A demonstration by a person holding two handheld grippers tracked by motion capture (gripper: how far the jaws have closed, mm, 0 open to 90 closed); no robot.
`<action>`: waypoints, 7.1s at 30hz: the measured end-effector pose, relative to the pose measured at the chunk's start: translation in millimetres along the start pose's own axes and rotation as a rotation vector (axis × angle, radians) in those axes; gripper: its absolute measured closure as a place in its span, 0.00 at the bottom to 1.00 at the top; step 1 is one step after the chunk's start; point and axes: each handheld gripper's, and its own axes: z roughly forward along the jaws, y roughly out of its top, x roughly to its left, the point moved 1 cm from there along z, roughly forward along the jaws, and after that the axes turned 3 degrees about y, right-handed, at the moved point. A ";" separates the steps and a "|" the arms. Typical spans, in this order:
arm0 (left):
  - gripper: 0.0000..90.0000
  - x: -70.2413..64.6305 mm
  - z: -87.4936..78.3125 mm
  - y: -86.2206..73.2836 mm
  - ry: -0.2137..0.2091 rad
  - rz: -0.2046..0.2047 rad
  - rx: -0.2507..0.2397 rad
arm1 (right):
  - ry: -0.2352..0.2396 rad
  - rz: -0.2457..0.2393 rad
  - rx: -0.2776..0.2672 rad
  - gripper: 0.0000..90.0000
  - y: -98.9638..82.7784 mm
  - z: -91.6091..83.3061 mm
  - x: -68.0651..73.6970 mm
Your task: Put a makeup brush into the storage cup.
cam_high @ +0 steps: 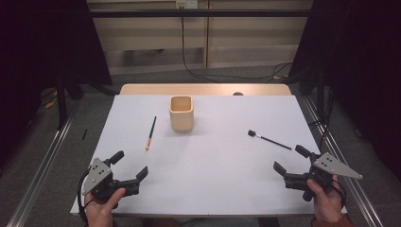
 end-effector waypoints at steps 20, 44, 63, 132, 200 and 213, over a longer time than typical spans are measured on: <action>0.04 -3.8 2.6 2.6 -0.040 -0.007 0.018 | -0.004 0.005 -0.013 0.00 -0.5 -3.4 0.7; 0.04 -3.7 38.4 30.5 -0.108 0.007 0.043 | 0.026 0.034 -0.036 0.00 -1.6 -2.4 4.7; 0.03 7.6 52.4 51.4 -0.088 0.017 0.038 | 0.035 0.061 -0.039 0.00 -2.2 -1.6 4.8; 0.06 93.5 151.4 103.5 0.047 0.014 0.448 | 0.036 0.041 -0.016 0.00 -3.2 2.3 5.5; 0.61 82.0 218.5 46.5 0.080 -0.186 1.235 | 0.050 0.051 0.024 0.00 -5.3 5.9 6.6; 0.74 74.0 226.2 34.1 0.118 -0.172 1.296 | 0.050 0.048 0.027 0.00 -5.4 6.4 6.8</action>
